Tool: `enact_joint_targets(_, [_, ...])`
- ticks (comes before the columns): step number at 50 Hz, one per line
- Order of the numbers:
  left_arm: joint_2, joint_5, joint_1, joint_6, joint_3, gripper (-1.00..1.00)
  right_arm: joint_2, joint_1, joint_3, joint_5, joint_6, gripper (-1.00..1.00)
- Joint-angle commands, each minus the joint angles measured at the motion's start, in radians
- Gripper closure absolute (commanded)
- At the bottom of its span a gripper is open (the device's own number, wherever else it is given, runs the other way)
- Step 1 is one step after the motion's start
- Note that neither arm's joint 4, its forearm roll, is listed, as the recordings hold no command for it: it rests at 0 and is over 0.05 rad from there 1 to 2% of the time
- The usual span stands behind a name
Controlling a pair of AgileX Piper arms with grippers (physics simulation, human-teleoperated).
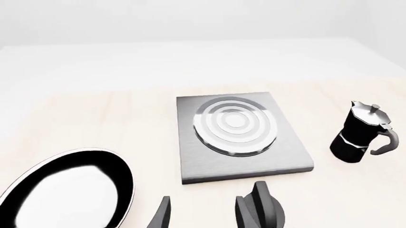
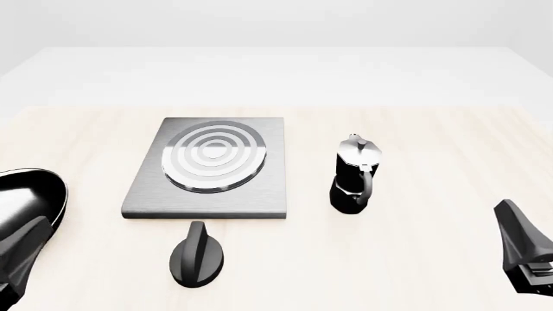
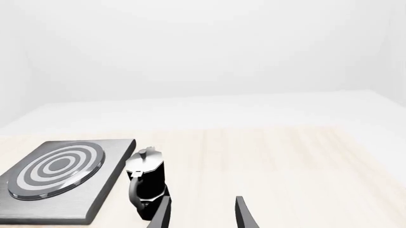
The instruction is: Turn on the stove.
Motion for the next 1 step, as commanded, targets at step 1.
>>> enact_joint_targets(1, [-0.006, -0.016, 0.011, 0.051, 0.021, -1.0, -0.012, -0.001, 0.0, 0.009, -0.002, -1.0])
